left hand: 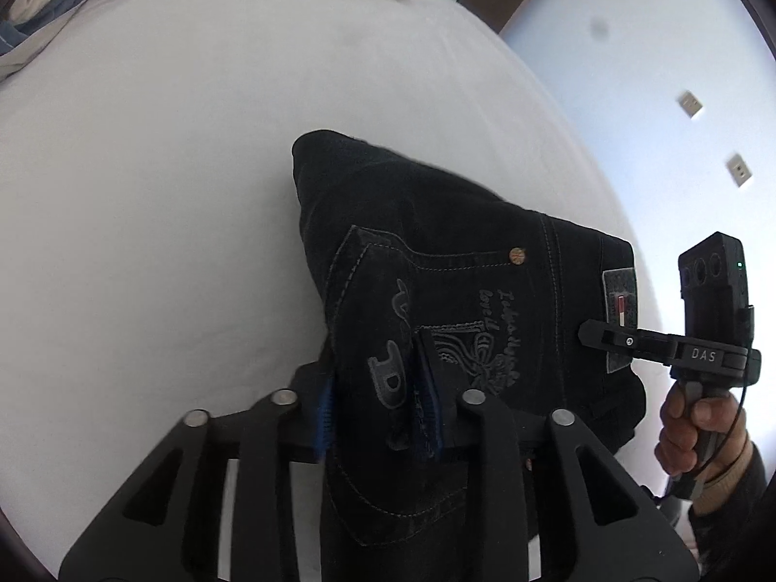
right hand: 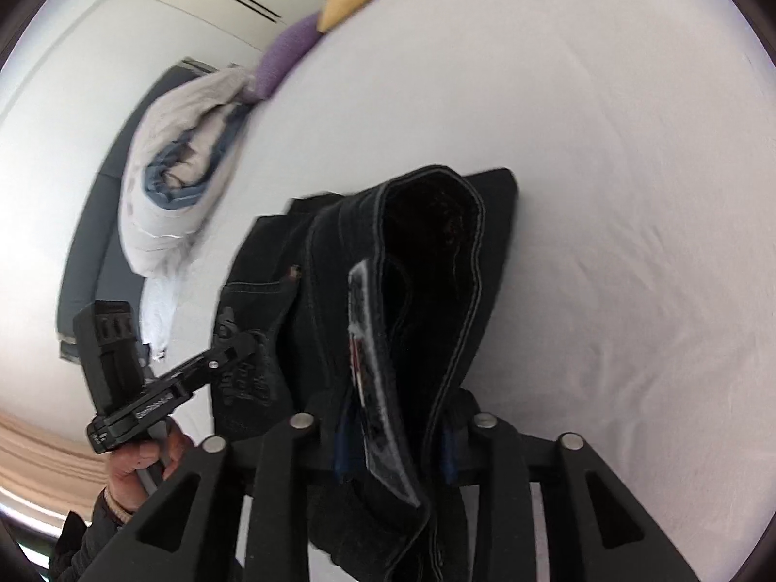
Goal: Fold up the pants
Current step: 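Open both tools and lift them away from the folded jeans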
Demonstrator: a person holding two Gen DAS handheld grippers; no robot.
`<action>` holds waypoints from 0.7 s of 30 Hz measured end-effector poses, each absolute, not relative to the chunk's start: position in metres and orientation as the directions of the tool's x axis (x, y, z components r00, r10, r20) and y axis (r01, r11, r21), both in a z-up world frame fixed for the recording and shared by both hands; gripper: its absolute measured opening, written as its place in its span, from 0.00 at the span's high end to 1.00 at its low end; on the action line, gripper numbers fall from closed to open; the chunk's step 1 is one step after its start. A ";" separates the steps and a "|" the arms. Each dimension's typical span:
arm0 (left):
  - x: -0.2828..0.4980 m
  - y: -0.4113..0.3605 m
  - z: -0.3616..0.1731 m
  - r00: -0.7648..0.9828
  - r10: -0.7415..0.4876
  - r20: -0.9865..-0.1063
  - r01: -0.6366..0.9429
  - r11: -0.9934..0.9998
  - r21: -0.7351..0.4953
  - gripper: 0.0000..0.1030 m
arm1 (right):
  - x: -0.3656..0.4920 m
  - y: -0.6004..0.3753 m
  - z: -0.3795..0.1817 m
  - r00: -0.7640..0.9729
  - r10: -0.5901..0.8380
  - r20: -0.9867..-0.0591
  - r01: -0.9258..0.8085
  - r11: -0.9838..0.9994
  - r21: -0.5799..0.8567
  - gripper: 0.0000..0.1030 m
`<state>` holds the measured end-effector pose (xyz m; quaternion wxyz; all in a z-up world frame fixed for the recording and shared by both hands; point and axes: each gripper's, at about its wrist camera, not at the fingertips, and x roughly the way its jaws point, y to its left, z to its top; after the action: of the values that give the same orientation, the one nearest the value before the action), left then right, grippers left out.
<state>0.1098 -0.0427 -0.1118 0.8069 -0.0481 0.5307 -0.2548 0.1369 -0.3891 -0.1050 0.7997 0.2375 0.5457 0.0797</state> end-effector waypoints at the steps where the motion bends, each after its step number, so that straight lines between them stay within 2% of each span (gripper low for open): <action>1: 0.108 -0.042 -0.117 0.322 -0.453 -0.831 0.350 0.873 -0.340 0.53 | 0.131 -0.399 -0.112 0.412 0.432 -0.803 0.139 0.841 0.523 0.61; 3: 0.107 -0.033 -0.123 0.331 -0.457 -0.826 0.318 0.878 -0.358 0.28 | 0.117 -0.414 -0.113 0.464 0.495 -0.735 0.132 0.782 0.609 0.56; 4: 0.105 -0.028 -0.125 0.340 -0.446 -0.828 0.301 0.886 -0.354 0.23 | 0.109 -0.418 -0.112 0.483 0.499 -0.719 0.125 0.774 0.621 0.54; 6: 0.095 -0.016 -0.119 0.380 -0.420 -0.824 0.289 0.900 -0.325 0.21 | 0.092 -0.425 -0.103 0.518 0.469 -0.715 0.125 0.786 0.606 0.49; 8: 0.081 0.000 -0.100 0.453 -0.381 -0.806 0.267 0.921 -0.285 0.21 | 0.074 -0.430 -0.087 0.558 0.407 -0.723 0.147 0.809 0.569 0.35; 11: 0.036 0.006 -0.048 0.655 -0.267 -0.707 0.237 0.961 -0.143 0.21 | 0.041 -0.427 -0.057 0.620 0.295 -0.727 0.156 0.862 0.483 0.33; 13: -0.003 -0.001 -0.006 0.799 -0.172 -0.576 0.212 0.977 0.003 0.11 | 0.019 -0.411 -0.030 0.665 0.194 -0.722 0.146 0.913 0.380 0.33; 14: -0.016 0.009 0.015 0.848 -0.131 -0.514 0.184 0.981 0.054 0.00 | 0.010 -0.398 -0.012 0.695 0.135 -0.707 0.134 0.941 0.312 0.33; 15: -0.040 0.010 0.037 0.895 -0.082 -0.439 0.141 0.984 0.104 0.00 | -0.001 -0.387 0.006 0.728 0.088 -0.679 0.120 0.960 0.253 0.33; 17: -0.080 0.008 0.072 0.940 -0.017 -0.339 0.086 0.979 0.187 0.00 | -0.034 -0.372 0.045 0.805 -0.019 -0.593 0.115 0.985 0.125 0.19; 19: -0.117 0.002 0.106 0.971 0.019 -0.237 0.035 0.975 0.220 0.00 | -0.066 -0.349 0.087 0.891 -0.089 -0.445 0.109 0.994 0.019 0.08; 21: -0.153 0.001 0.139 0.988 -0.007 -0.157 0.035 0.984 0.175 0.00 | -0.096 -0.324 0.124 0.956 -0.116 -0.269 0.104 0.993 -0.059 0.00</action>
<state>-0.1528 0.0009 0.1392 0.9929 0.0889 0.0783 -0.0104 -0.0957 -0.3243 0.1238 0.9887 -0.0220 0.1372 -0.0555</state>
